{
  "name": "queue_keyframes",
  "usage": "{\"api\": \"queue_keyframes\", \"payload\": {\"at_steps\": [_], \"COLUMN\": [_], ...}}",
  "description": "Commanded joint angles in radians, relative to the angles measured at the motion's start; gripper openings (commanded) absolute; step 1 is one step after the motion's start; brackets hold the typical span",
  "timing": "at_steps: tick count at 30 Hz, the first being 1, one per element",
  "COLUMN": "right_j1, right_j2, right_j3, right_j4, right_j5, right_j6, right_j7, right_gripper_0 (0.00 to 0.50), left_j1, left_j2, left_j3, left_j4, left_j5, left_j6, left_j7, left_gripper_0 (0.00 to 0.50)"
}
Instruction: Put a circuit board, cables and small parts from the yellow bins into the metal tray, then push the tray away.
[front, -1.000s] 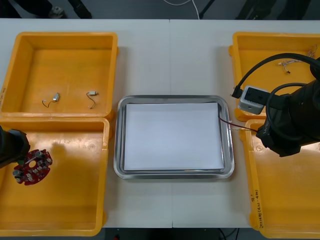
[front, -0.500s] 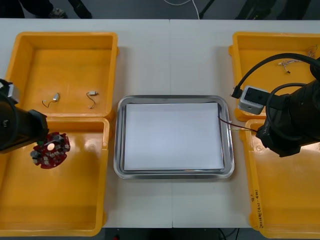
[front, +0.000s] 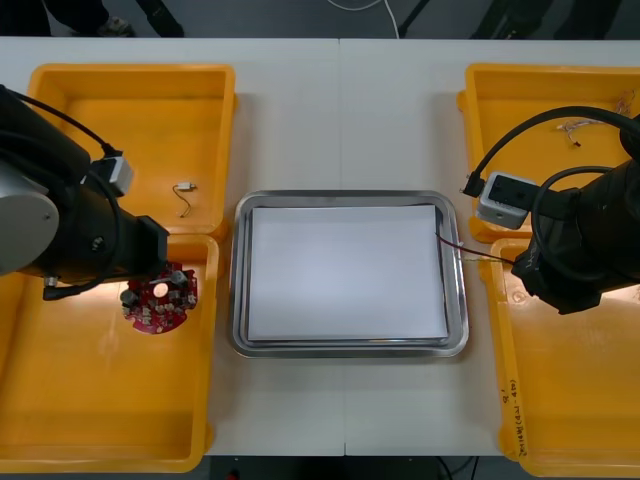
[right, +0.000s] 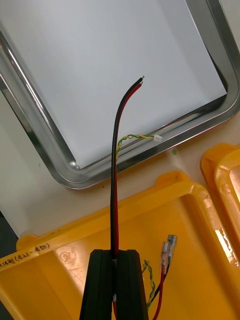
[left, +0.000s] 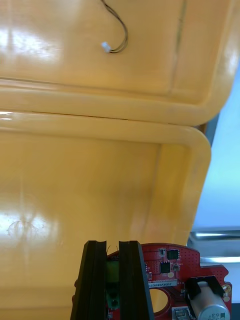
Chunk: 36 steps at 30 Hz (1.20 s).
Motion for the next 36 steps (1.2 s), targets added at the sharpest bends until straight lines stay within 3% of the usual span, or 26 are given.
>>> {"api": "queue_keyframes", "payload": {"at_steps": [1,8,24,36], "right_j1": [-0.029,-0.028,-0.029,-0.029], "right_j2": [0.009,0.009,0.015,0.013], "right_j3": [0.008,0.008,0.008,0.008], "right_j4": [-0.024,-0.024,-0.024,-0.024], "right_j5": [-0.008,-0.008,-0.002,-0.001], "right_j6": [0.004,0.004,0.004,0.004], "right_j7": [-0.049,-0.049,-0.049,-0.049], "right_gripper_0": [0.000,0.000,0.000,0.000], "left_j1": [-0.087,-0.154,-0.292,-0.335], "left_j2": [0.037,0.003,-0.141,-0.159], "left_j3": [-0.081,-0.161,-0.345,-0.468], "left_j4": [-0.032,-0.029,0.107,0.178], "left_j5": [-0.016,-0.025,-0.167,-0.199], "left_j6": [0.008,0.008,-0.062,-0.162], "left_j7": [-0.007,0.007,0.016,0.038], "left_gripper_0": [0.000,0.000,0.000,0.000]}}
